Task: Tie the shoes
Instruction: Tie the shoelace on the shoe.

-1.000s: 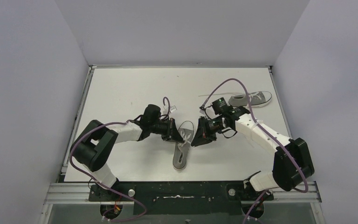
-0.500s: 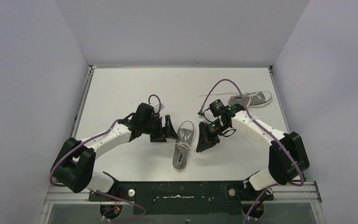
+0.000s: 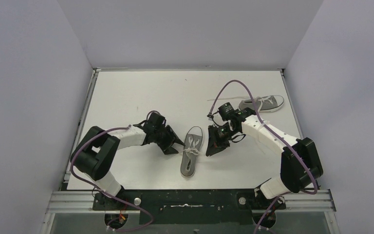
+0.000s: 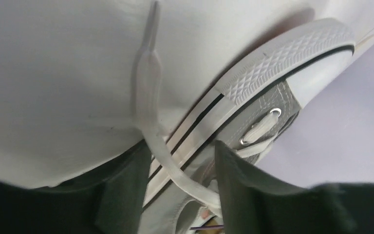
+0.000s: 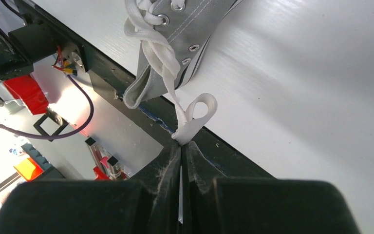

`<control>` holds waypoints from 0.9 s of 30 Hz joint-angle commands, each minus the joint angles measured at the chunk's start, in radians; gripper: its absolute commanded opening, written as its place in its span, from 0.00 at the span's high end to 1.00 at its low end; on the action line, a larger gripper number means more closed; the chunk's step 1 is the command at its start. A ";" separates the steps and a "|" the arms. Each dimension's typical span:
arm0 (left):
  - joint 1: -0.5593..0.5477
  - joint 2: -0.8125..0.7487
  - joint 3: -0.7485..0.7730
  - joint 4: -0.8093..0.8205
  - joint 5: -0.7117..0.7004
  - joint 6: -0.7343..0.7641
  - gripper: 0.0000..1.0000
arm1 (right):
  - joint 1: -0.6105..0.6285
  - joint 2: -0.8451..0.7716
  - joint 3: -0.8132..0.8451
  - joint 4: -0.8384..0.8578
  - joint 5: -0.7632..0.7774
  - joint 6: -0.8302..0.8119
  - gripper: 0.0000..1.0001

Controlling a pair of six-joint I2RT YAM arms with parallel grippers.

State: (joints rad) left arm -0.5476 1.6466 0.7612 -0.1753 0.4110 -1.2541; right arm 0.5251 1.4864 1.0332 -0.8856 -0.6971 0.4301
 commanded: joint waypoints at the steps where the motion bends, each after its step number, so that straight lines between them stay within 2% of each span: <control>1: 0.010 0.044 -0.036 0.143 -0.019 -0.093 0.64 | 0.011 0.020 0.065 -0.017 0.070 -0.001 1.00; 3: 0.011 0.039 -0.042 0.148 -0.027 -0.087 0.80 | 0.012 0.016 0.066 -0.042 0.097 -0.005 1.00; 5: 0.015 0.002 -0.035 0.084 -0.049 -0.056 0.98 | 0.012 0.002 0.064 -0.068 0.131 -0.003 1.00; 6: 0.018 -0.025 -0.031 0.026 -0.069 -0.022 1.00 | 0.010 -0.007 0.062 -0.082 0.150 0.000 1.00; 13: 0.040 -0.203 0.040 -0.271 -0.084 0.296 1.00 | -0.020 -0.081 -0.008 -0.126 0.303 0.070 1.00; 18: 0.114 -0.318 0.083 -0.522 -0.150 0.505 1.00 | -0.040 -0.079 -0.028 -0.158 0.383 0.155 1.00; 23: 0.210 -0.408 0.041 -0.577 -0.204 0.621 1.00 | -0.045 -0.125 -0.097 -0.136 0.479 0.222 1.00; 27: 0.277 -0.407 0.026 -0.598 -0.206 0.664 1.00 | -0.051 -0.146 -0.145 -0.152 0.566 0.257 1.00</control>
State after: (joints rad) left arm -0.3214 1.2522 0.7940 -0.6968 0.2447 -0.6998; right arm 0.4854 1.3903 0.9176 -1.0050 -0.2798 0.6292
